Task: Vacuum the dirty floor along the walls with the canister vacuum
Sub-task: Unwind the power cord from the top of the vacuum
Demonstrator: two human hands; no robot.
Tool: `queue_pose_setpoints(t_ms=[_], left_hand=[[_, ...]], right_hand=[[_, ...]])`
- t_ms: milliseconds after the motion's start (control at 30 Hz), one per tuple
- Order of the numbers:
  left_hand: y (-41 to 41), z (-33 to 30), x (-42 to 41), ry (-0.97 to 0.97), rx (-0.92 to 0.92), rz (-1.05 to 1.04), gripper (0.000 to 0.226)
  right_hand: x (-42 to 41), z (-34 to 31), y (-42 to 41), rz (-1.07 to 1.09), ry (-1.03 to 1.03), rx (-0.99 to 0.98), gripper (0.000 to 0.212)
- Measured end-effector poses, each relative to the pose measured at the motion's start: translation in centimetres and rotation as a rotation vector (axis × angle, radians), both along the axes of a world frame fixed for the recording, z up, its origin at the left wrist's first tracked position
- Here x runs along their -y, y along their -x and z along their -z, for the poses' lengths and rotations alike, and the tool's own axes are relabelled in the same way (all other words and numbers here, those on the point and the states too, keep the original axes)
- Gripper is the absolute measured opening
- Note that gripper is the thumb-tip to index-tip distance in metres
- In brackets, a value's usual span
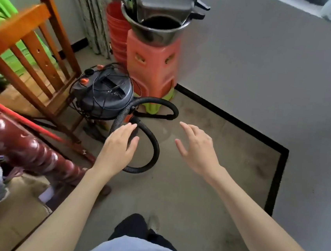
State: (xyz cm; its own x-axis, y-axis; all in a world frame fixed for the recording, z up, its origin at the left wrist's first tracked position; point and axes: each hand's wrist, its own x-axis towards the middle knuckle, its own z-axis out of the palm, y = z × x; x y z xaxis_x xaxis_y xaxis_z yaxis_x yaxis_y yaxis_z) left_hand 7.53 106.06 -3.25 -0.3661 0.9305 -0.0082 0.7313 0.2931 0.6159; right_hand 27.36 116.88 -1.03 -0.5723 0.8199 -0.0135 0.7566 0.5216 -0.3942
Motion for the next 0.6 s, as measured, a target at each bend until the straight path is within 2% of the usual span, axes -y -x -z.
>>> queue_pose_setpoints(t_ms=[600], left_hand=[[17.0, 7.0, -17.4, 0.195, 0.082, -0.409, 0.048]], right_hand=[[-23.7, 5.9, 21.7, -0.43, 0.084, 0.155, 0.054]])
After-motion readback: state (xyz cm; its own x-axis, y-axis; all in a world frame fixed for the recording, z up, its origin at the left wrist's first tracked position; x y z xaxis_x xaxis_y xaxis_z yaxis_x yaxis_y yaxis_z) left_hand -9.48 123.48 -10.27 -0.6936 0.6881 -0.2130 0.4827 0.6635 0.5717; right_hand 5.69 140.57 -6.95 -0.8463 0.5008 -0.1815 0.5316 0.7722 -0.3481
